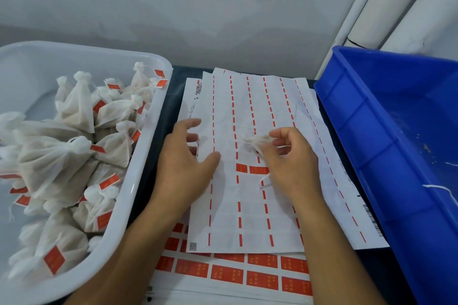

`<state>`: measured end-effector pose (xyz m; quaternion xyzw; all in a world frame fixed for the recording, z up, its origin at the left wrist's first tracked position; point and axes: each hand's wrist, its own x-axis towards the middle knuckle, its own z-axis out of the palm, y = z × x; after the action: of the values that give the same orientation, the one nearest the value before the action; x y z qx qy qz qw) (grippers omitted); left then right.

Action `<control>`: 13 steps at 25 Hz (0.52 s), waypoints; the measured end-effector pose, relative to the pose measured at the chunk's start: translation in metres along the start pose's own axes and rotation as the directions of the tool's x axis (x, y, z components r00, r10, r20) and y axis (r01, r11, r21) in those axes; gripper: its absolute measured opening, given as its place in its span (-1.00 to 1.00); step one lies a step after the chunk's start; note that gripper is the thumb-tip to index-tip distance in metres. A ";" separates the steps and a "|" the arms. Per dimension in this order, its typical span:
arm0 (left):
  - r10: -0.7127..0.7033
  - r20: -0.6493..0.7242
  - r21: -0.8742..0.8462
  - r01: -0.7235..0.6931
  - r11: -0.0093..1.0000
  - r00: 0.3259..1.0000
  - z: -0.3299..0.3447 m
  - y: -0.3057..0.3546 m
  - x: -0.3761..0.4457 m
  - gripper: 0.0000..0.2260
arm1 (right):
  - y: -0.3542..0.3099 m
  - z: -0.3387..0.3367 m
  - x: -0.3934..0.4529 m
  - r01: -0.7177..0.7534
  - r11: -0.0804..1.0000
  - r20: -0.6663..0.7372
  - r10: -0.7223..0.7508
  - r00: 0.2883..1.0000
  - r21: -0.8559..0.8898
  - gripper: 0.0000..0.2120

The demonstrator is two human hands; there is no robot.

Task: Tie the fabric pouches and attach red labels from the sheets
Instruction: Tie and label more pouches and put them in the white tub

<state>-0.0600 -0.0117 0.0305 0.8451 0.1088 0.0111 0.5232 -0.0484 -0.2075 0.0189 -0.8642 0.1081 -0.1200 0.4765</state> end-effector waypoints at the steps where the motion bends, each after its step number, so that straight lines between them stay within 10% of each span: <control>1: -0.075 0.032 -0.135 0.078 0.988 0.997 0.000 0.005 -0.002 -0.33 | 0.001 0.001 -0.001 0.003 1.000 0.016 -0.003 1.000 0.004 -0.76; 8: -0.250 0.304 -0.298 0.341 0.892 0.919 0.000 0.016 -0.012 -0.07 | 0.008 0.012 -0.004 0.016 0.996 -0.014 -0.018 1.000 -0.091 -0.87; 13: -0.285 0.381 -0.344 0.421 0.839 0.880 0.006 0.016 -0.009 -0.37 | 0.004 0.010 -0.004 0.033 0.994 -0.042 -0.037 0.998 -0.104 -0.87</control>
<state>-0.0656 -0.0260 0.0425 0.6690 0.1751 -0.1984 0.6946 -0.0489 -0.2002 0.0096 -0.8866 0.1093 -0.1416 0.4266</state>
